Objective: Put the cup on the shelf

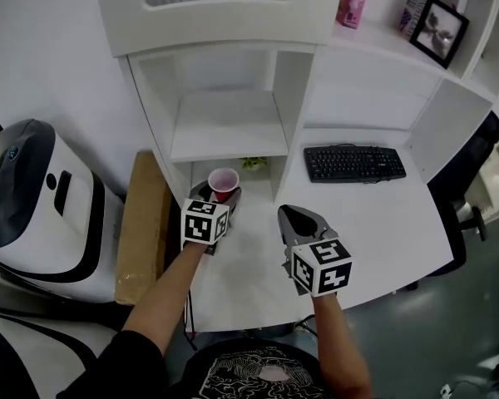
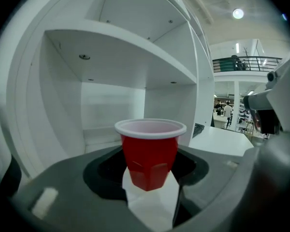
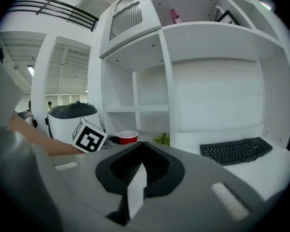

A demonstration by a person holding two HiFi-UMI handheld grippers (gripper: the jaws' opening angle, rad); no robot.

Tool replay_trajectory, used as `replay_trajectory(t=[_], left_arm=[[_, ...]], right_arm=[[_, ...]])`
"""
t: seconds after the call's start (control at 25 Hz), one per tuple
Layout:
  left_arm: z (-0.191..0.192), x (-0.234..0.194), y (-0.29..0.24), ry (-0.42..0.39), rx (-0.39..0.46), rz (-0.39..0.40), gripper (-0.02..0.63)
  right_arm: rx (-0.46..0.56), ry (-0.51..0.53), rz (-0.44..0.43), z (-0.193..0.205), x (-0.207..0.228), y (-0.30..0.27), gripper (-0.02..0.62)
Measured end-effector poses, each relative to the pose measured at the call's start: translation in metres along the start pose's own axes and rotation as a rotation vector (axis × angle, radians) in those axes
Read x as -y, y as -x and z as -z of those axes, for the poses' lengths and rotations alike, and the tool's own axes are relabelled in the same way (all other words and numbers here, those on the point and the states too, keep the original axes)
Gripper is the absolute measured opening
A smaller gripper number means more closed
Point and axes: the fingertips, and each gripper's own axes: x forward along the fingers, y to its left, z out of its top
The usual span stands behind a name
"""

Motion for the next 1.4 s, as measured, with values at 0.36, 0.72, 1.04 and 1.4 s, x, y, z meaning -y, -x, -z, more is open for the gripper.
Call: replay_trajectory(t=[0.36, 0.72, 1.04, 1.4], left_arm=[[0.02, -0.025, -0.027, 0.026, -0.007, -0.059, 0.259], [0.035, -0.034, -0.054, -0.008, -0.045, -0.103, 0.259], [0.04, -0.034, -0.06, -0.048, -0.063, -0.129, 0.259], [0.045, -0.032, -0.066, -0.061, -0.115, -0.12, 0.271]], right_arm=[[-0.015, -0.015, 0.018, 0.01, 0.003, -0.012, 0.025], [-0.038, -0.023, 0.027, 0.016, 0.007, -0.02, 0.025], [-0.046, -0.028, 0.011, 0.017, 0.001, -0.031, 0.025], [-0.041, -0.035, 0.013, 0.015, 0.002, -0.025, 0.025]])
